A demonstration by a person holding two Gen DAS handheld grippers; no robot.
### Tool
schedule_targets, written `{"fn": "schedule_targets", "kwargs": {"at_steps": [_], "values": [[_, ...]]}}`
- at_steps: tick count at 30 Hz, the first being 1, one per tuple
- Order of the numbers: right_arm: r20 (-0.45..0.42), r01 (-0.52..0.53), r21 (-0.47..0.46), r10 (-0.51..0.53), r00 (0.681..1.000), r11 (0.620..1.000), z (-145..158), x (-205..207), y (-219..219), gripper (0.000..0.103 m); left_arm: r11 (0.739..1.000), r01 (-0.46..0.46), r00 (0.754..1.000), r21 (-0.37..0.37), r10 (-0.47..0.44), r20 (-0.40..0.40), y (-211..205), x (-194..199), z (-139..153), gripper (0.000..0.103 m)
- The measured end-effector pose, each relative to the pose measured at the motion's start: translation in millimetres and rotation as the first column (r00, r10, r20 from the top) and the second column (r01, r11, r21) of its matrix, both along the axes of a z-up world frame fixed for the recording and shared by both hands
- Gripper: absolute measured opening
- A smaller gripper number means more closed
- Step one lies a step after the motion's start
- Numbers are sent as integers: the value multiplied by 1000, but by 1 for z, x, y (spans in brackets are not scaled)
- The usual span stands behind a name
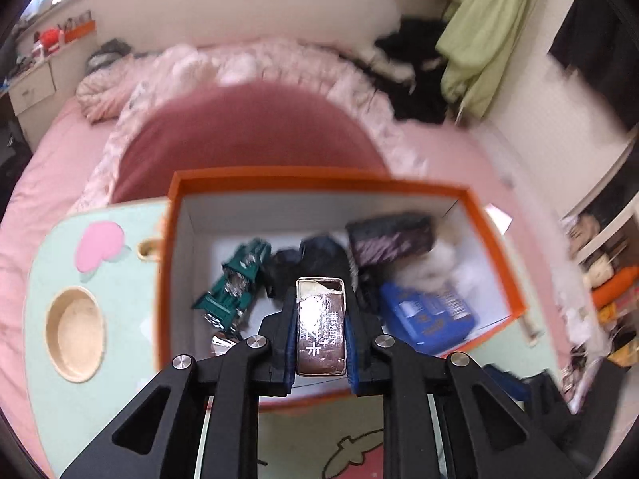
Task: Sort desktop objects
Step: 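Reach the left gripper into the orange box and grasp the brown card box, then lift the brown card box out with the left gripper and release it on the table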
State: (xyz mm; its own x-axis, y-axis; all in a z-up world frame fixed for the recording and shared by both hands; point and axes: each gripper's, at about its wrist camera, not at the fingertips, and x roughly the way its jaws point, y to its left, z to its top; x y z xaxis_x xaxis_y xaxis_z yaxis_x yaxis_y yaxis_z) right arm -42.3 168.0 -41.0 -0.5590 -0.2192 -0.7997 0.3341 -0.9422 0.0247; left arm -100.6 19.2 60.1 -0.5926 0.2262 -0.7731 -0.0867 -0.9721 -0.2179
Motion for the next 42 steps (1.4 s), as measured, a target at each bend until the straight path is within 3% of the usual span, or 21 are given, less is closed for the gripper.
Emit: {"fn": "schedule_targets", "kwargs": {"at_steps": [4, 6, 9, 12, 15, 16, 17, 18, 20, 24, 27, 29, 31, 35, 37, 38, 42], "values": [[1, 0, 0, 0, 1000, 1000, 1, 0, 0, 103, 997, 7, 986, 72, 5, -166, -12, 45, 42, 18], [1, 0, 1, 0, 1000, 1000, 1, 0, 0, 103, 995, 36, 981, 92, -18, -191, -14, 65, 47, 18], [2, 0, 1, 0, 1000, 1000, 1, -1, 0, 103, 987, 83, 984, 135, -60, -167, -16, 88, 30, 18], [1, 1, -1, -1, 1000, 1000, 0, -1, 1, 103, 983, 40, 985, 181, -9, -172, -20, 103, 0, 18], [1, 7, -10, -7, 1000, 1000, 2, -1, 4, 103, 986, 23, 987, 166, 4, -160, -15, 107, -23, 21], [-1, 12, -28, -12, 1000, 1000, 4, -2, 8, 102, 990, 16, 988, 142, 6, -156, -13, 106, -28, 25], [-16, 24, -45, -24, 1000, 999, 9, 0, 12, 100, 993, 3, 988, 114, 15, -153, -11, 105, -33, 39], [-41, 32, -63, -34, 999, 998, 16, 3, 17, 98, 995, -13, 988, 104, 29, -153, -10, 106, -36, 62], [-109, 13, -124, -27, 994, 992, 38, 12, 26, 95, 990, -35, 986, 137, 56, -158, -16, 109, -40, 81], [-193, -88, -268, 36, 981, 960, 96, 7, 30, 95, 979, -63, 981, 195, 97, -171, -30, 116, -45, 93], [-140, -106, -338, 61, 988, 935, 115, -32, 19, 91, 977, -83, 984, 194, 111, -141, -32, 114, -50, 93], [-91, -97, -325, 71, 993, 941, 116, -62, 2, 83, 977, -91, 986, 192, 115, -120, -34, 111, -53, 93], [-56, -89, -323, 75, 996, 942, 111, -87, -10, 83, 976, -95, 986, 194, 119, -120, -36, 111, -54, 93], [-29, -51, -265, 45, 999, 963, 90, -118, -21, 83, 976, -83, 985, 203, 111, -133, -37, 113, -53, 93], [46, -27, -280, 41, 998, 960, 72, -132, -17, 80, 977, -79, 986, 200, 106, -129, -36, 111, -53, 93], [101, -13, -298, 45, 994, 954, 63, -141, -17, 73, 977, -75, 986, 198, 102, -130, -35, 112, -53, 93], [184, -38, -323, 102, 978, 946, 48, -152, -26, 73, 977, -61, 986, 205, 90, -138, -35, 112, -52, 93]]}}
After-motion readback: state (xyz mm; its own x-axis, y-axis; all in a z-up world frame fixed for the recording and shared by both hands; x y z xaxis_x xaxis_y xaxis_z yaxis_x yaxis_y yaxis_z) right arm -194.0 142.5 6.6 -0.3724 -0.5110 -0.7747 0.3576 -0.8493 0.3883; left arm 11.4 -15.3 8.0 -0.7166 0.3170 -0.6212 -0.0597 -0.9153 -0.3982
